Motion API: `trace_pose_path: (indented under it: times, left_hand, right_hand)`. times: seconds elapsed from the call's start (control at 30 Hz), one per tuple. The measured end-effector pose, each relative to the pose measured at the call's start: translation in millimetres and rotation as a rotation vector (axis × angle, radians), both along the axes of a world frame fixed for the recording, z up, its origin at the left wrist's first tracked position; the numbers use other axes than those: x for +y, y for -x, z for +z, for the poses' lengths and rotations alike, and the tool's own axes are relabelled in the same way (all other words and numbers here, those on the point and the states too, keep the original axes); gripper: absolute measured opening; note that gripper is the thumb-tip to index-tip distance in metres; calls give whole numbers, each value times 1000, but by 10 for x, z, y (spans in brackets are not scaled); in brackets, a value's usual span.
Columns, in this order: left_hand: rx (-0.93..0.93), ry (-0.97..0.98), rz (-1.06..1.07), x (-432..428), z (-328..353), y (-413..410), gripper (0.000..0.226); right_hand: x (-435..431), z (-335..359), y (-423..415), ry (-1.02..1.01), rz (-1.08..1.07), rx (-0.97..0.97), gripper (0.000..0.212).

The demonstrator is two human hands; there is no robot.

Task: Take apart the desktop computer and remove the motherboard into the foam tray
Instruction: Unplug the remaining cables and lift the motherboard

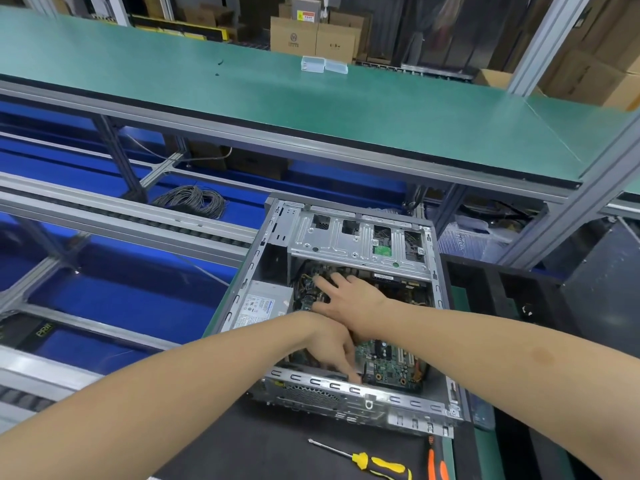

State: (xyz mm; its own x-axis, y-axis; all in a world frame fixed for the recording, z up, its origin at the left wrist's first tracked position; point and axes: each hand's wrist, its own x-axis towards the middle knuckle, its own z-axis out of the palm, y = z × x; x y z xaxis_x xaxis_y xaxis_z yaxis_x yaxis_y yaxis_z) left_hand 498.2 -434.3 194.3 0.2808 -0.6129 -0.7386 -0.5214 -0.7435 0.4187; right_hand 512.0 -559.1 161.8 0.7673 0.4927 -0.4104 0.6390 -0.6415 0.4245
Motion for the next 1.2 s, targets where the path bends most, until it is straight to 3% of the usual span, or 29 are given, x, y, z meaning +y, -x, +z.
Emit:
trace_pose_path:
  times: [0.07,0.23,0.4,0.53,0.63,0.73,0.87,0.97,1.07,1.2]
  left_hand:
    - [-56,-39,-71,89,-38,-30,26]
    - [-372,-141,-291,159,-17,-9,37]
    - [-640,-273,-367,136,-30,21,31]
    - [-776,-281,-458,207,-30,13,27]
    - [-898,-301,-531,269,-1,-16,34]
    - [-912,-277,-511,328,7,-40,34]
    - [-996,-125,-426,422,-12,-43,58]
    - [-923,-24,-335,494,4,-100,66]
    - [-826,111,-261,566,72,-161,53]
    - [-837,252,-250,696,124,-166,39]
  right_hand:
    - [-19,4,32,3,50,-26,98]
    - [21,-183,106,132,254,-102,57]
    - [43,-331,152,276,255,-160,75]
    - [8,-287,132,282,277,-124,67]
    - [-3,-120,31,195,269,-98,77]
    - [-35,71,-60,74,263,-84,69]
    - [-107,240,-85,46,241,-73,80]
    - [-141,330,-70,51,280,-69,76]
    - [-139,377,-42,79,364,-133,58]
    - [-191,424,9,92,400,-190,63]
